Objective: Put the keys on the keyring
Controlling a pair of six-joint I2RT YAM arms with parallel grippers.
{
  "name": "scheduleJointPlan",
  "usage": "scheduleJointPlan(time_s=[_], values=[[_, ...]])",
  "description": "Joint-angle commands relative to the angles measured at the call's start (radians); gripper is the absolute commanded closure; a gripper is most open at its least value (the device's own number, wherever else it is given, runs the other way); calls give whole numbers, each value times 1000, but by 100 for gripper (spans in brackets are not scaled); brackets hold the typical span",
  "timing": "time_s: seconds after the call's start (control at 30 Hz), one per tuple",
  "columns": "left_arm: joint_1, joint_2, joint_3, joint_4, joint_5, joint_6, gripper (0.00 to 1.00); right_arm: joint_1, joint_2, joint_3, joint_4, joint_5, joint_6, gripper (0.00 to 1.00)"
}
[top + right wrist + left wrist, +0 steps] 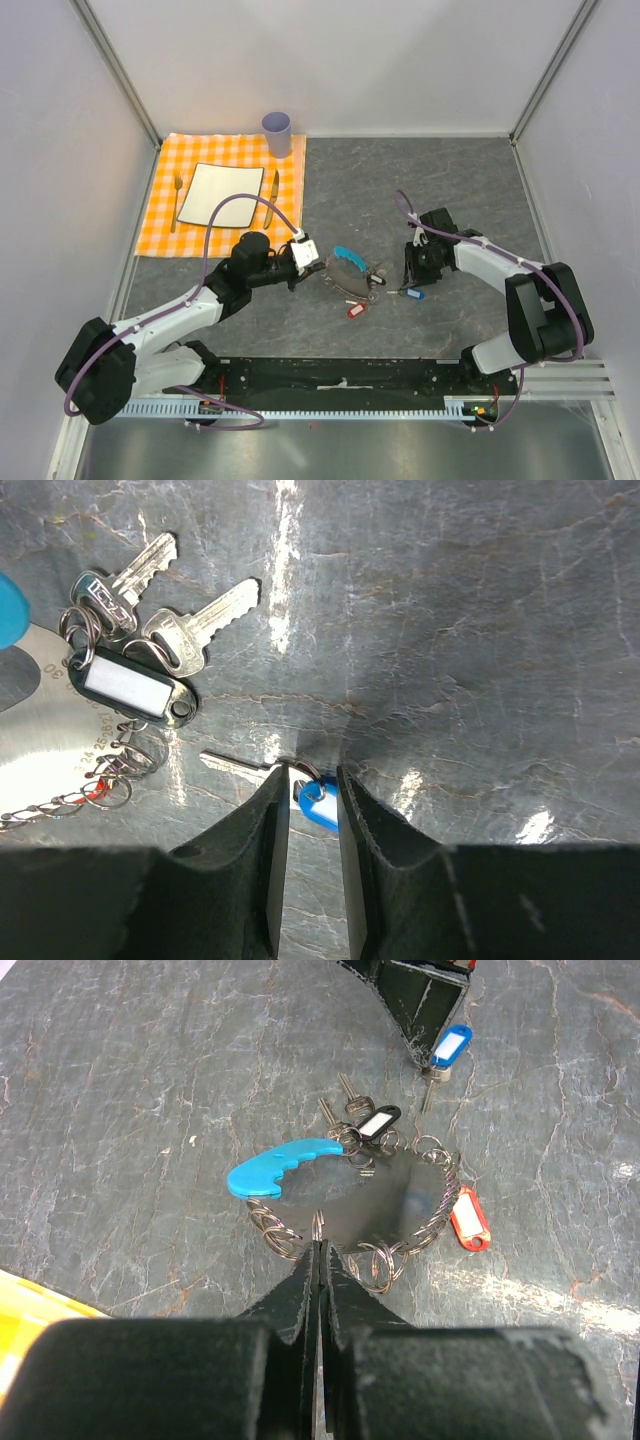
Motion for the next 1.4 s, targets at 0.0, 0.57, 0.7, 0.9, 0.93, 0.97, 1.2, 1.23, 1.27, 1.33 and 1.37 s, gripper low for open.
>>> scheduleJointPlan(time_s=[0.0,0.57,0.7,0.9,0.93,0.97,1.2,1.23,1.27,1.33,1.37], values=[[2,-19,20,20,13,-14,98,-3,20,27,17,-41,-24,68],[2,-10,23,22,22,-19,98,-3,-133,12,50,5,-41,100],[2,-15,23,25,25,-24,98,-3,-227,1,75,10,-67,100],[2,-13,22,29,30,-27,98,-3,-293,-13,93,4,-79,100],[2,-12,22,29,31,-28,98,-3,-296,-8,90,8,-79,100],[2,-12,22,31,31,-28,98,-3,-296,-1,63,25,-78,100],[2,-5,26,28,33,-25,98,-3,-316,115,-169,71,-18,100],[2,-5,26,29,36,-27,98,-3,-305,129,-237,86,-12,100],[2,-7,26,28,38,-27,98,-3,-286,139,-264,106,-10,100],[2,-10,25,26,42,-28,98,-3,-278,146,-307,119,8,100],[2,-12,25,26,41,-28,98,-1,-275,146,-318,123,14,100]])
